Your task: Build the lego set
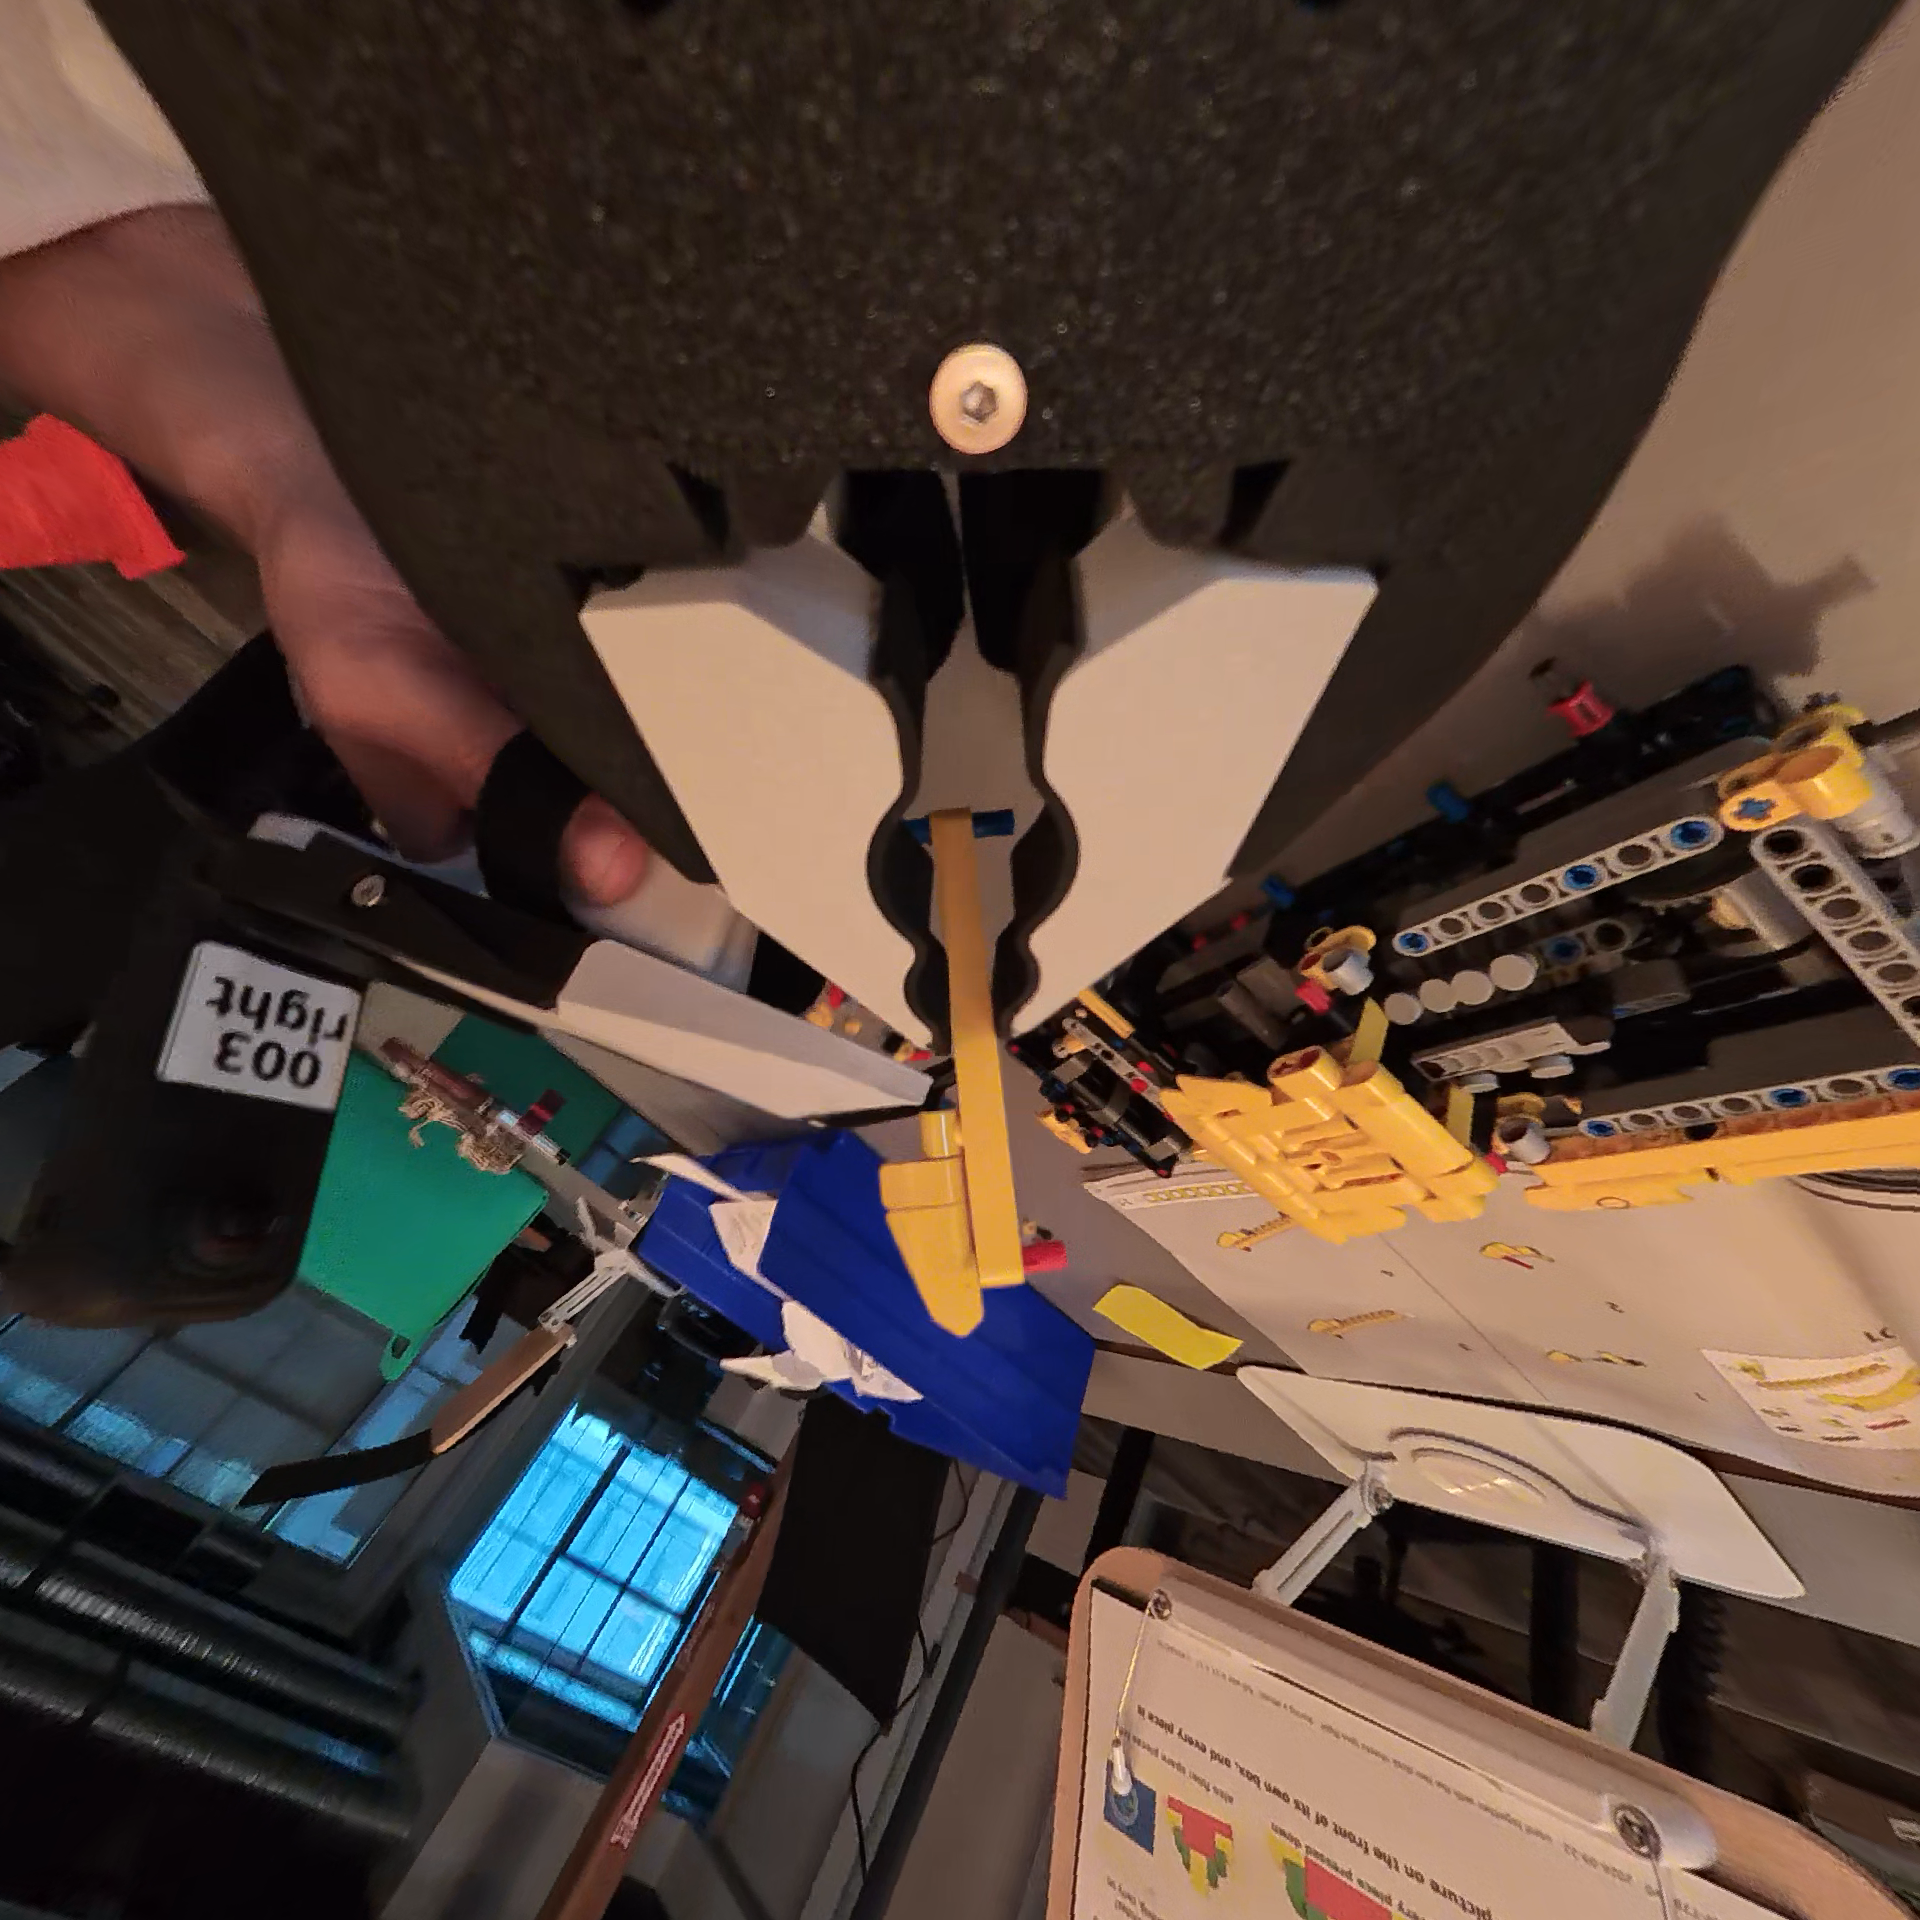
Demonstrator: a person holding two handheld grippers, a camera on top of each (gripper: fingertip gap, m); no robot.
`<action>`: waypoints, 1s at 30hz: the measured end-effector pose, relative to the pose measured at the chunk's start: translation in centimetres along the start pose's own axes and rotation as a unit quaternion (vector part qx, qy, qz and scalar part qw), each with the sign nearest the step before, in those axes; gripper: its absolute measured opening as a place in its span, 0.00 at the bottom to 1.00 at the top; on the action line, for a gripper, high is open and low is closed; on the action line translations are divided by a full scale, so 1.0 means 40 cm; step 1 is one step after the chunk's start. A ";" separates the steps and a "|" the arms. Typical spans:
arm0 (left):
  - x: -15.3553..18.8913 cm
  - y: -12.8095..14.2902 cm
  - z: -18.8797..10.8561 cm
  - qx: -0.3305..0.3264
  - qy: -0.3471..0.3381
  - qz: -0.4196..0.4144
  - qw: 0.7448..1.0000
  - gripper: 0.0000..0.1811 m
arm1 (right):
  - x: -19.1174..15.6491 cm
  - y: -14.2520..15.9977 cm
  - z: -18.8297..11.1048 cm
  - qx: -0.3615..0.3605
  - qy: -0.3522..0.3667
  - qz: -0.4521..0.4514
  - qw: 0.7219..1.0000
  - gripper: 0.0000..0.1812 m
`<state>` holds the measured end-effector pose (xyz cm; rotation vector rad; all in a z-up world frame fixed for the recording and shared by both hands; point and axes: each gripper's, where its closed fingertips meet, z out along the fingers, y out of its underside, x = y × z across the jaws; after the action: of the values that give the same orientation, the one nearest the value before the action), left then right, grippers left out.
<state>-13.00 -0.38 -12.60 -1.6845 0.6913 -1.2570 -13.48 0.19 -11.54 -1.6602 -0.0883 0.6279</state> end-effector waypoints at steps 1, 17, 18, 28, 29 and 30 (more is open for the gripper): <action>0.004 -0.004 0.003 0.008 0.006 -0.019 1.000 0.04 | 0.001 -0.006 -0.002 0.007 0.003 -0.004 1.000 0.02; 0.019 -0.024 0.022 0.086 0.028 -0.145 0.985 0.04 | 0.020 -0.040 -0.012 0.047 0.044 -0.066 0.996 0.02; 0.019 -0.019 0.025 0.080 0.024 -0.142 0.986 0.04 | 0.020 -0.036 -0.008 0.044 0.042 -0.065 0.996 0.02; 0.009 -0.016 0.023 0.058 -0.012 -0.074 0.996 0.04 | 0.017 -0.010 -0.004 0.006 0.010 -0.025 1.000 0.02; 0.011 -0.015 0.023 0.047 -0.024 -0.033 0.998 0.04 | 0.017 -0.010 -0.006 0.002 0.010 -0.024 1.000 0.02; 0.012 -0.016 0.022 0.038 -0.040 0.022 0.998 0.04 | 0.015 -0.013 -0.009 0.004 0.010 -0.026 1.000 0.02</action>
<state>-12.07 -0.21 -11.90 -1.6399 0.6220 -1.1634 -12.64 0.21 -11.23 -1.6514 -0.1146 0.5712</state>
